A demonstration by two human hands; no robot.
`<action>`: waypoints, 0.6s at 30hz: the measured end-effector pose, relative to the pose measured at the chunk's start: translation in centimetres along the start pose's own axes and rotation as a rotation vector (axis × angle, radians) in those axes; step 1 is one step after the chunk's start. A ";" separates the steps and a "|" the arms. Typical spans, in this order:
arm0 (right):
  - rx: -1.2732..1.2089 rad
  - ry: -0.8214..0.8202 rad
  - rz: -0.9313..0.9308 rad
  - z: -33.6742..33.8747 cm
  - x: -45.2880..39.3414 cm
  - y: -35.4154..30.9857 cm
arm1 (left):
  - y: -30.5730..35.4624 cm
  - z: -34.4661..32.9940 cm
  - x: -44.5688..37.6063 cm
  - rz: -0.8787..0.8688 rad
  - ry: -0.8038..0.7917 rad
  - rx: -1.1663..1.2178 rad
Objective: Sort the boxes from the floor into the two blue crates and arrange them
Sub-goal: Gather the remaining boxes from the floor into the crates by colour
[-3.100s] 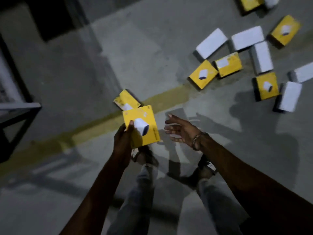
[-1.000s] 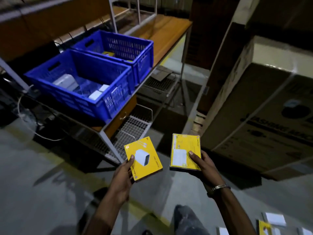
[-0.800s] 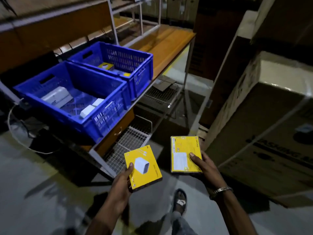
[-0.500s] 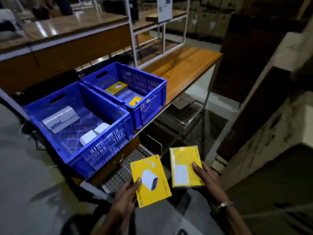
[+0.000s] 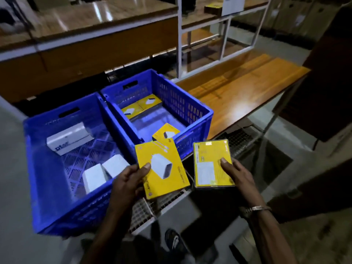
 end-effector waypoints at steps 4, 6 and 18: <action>0.013 -0.003 0.061 -1.4 -7.1 -4.4 | 3.2 -1.6 -6.9 -0.078 0.114 -0.129; 0.038 -0.006 0.123 -2.4 -11.0 -6.5 | 4.3 -1.9 -10.1 -0.105 0.153 -0.180; 0.775 -0.390 0.419 -10.6 -27.5 -11.6 | 5.6 -3.4 -20.3 0.041 0.216 -0.620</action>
Point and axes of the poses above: each hand's wrist, its own x-axis away from the middle knuckle, its own z-axis out of the back of the hand, y = z × x, the point moved 1 cm from there along -x, towards the middle knuckle
